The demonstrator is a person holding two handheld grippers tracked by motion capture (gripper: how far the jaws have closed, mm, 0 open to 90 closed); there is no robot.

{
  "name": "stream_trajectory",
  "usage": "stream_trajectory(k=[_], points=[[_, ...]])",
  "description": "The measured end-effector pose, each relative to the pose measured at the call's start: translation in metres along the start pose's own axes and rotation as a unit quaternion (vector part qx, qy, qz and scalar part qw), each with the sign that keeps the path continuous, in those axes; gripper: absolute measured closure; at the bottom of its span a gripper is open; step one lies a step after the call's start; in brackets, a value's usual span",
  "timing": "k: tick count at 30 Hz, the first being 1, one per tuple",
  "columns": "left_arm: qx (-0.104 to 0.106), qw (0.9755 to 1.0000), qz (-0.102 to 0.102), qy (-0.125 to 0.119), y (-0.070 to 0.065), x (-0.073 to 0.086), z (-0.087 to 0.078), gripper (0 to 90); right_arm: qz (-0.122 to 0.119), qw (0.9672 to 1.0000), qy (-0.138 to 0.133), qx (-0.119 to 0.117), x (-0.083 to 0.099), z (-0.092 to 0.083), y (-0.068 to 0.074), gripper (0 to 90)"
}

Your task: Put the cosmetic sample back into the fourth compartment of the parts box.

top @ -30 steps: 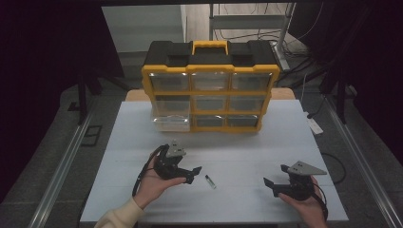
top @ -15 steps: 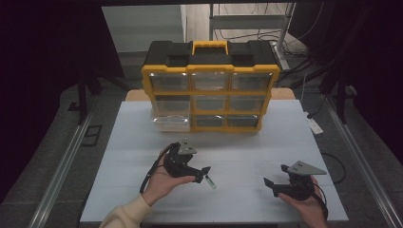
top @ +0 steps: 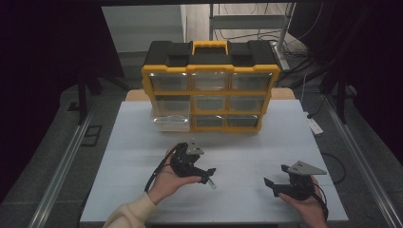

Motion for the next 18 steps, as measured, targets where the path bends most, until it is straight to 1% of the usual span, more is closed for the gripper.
stream_trajectory(k=[4,5,7,8,9,12,14,18], points=[[-0.001,1.0,0.0,0.005,0.0,0.001,0.003,7.3,0.0,1.0,-0.001,-0.003,0.0,0.0,0.0,13.5],[-0.002,0.9999,0.0,0.012,0.0,0.002,0.006,7.2,-0.001,1.0,0.0,-0.003,0.0,0.001,0.0,13.6],[-0.002,0.9999,0.0,0.015,0.001,0.004,0.008,7.0,-0.001,1.0,0.0,-0.002,0.0,0.001,0.0,13.6],[-0.002,0.9998,0.001,0.021,0.001,0.005,0.01,7.0,-0.001,1.0,0.001,-0.002,0.0,0.001,0.0,13.6],[-0.001,0.9996,0.001,0.027,0.0,0.005,0.012,6.5,0.0,1.0,0.001,-0.001,0.0,0.001,0.0,13.6],[0.0,0.9994,0.004,0.033,-0.004,0.007,0.015,6.1,0.0,1.0,0.001,0.0,0.0,0.0,0.0,13.6],[0.001,0.9995,0.003,0.032,-0.006,0.009,0.017,6.3,-0.001,1.0,0.001,0.001,0.0,0.0,0.0,13.6],[0.001,0.9989,0.002,0.046,-0.007,0.013,0.025,6.0,-0.001,1.0,0.001,0.001,0.0,0.0,0.0,13.6]])
Point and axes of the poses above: each handheld gripper's, and its own axes: z roughly forward along the jaws, x roughly out of its underside, y roughly to its left, the point moved 3 cm from there along z, roughly forward along the jaws, and after that the axes turned 3 degrees about -y, right-handed, at the moved point
